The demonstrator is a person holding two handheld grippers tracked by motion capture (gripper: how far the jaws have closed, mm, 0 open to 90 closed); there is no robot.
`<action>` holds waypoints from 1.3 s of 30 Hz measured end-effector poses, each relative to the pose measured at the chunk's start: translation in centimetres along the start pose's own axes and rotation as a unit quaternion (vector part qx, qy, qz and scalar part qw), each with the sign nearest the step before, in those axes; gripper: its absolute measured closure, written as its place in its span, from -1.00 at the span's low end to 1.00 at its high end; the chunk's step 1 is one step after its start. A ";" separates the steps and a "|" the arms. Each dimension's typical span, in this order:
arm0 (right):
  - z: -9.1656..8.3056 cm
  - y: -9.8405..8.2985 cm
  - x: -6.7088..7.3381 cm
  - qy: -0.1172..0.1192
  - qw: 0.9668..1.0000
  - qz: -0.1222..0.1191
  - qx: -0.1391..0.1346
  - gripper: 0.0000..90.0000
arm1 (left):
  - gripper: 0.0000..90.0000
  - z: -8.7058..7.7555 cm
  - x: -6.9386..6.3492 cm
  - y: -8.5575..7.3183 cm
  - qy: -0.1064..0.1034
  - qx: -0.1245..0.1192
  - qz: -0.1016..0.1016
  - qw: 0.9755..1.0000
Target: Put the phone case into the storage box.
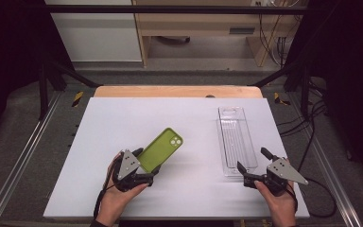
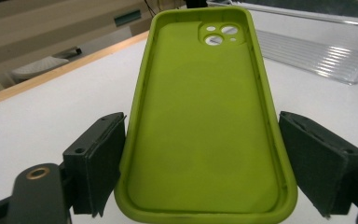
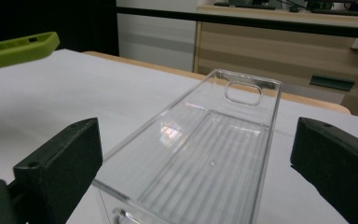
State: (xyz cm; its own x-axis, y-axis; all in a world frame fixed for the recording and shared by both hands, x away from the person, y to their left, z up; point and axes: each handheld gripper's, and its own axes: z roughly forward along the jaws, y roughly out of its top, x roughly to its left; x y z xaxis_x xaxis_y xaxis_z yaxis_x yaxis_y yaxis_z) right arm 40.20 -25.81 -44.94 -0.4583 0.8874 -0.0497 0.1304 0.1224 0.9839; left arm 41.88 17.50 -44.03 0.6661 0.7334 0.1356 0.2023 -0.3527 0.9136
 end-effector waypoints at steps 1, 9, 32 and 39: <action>0.1 0.4 0.2 0.002 1.000 -0.001 0.001 -0.94 | -0.63 -0.1 0.0 0.0 0.003 0.000 0.001 1.000; 2.1 5.0 3.2 0.032 0.999 -0.036 0.014 -0.92 | -0.63 -0.8 -0.1 0.3 0.011 -0.016 0.005 1.000; 10.3 13.2 10.2 0.087 0.990 -0.090 0.063 -0.83 | -0.63 -1.6 -0.3 0.7 0.015 -0.039 0.013 0.999; 11.5 13.1 11.1 0.101 0.989 -0.077 0.074 -0.84 | -0.63 -1.7 -0.2 0.7 0.014 -0.038 0.006 0.999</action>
State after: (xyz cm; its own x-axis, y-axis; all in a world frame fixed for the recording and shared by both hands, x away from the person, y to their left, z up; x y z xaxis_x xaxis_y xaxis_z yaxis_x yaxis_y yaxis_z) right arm 46.95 -9.20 -34.54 -0.6470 0.7483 -0.1465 0.1666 0.3262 0.9305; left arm 40.66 18.16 -42.79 0.6470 0.7461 0.1573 0.1375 -0.3170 0.9384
